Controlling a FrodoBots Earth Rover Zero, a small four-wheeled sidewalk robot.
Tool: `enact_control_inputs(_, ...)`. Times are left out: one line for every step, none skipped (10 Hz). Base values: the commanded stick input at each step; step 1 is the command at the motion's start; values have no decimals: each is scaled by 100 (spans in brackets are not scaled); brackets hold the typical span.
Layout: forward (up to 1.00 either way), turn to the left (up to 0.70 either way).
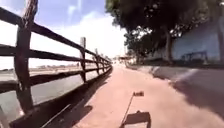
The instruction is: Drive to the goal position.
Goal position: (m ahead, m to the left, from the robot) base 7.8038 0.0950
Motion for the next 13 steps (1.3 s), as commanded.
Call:
enact_control_inputs(70,-8)
enact_control_inputs(70,-8)
enact_control_inputs(70,-8)
enact_control_inputs(70,-8)
enact_control_inputs(70,-8)
enact_control_inputs(70,-8)
enact_control_inputs(70,-8)
enact_control_inputs(70,-8)
enact_control_inputs(70,-8)
enact_control_inputs(70,-8)
enact_control_inputs(70,-8)
enact_control_inputs(70,-8)
enact_control_inputs(70,-8)
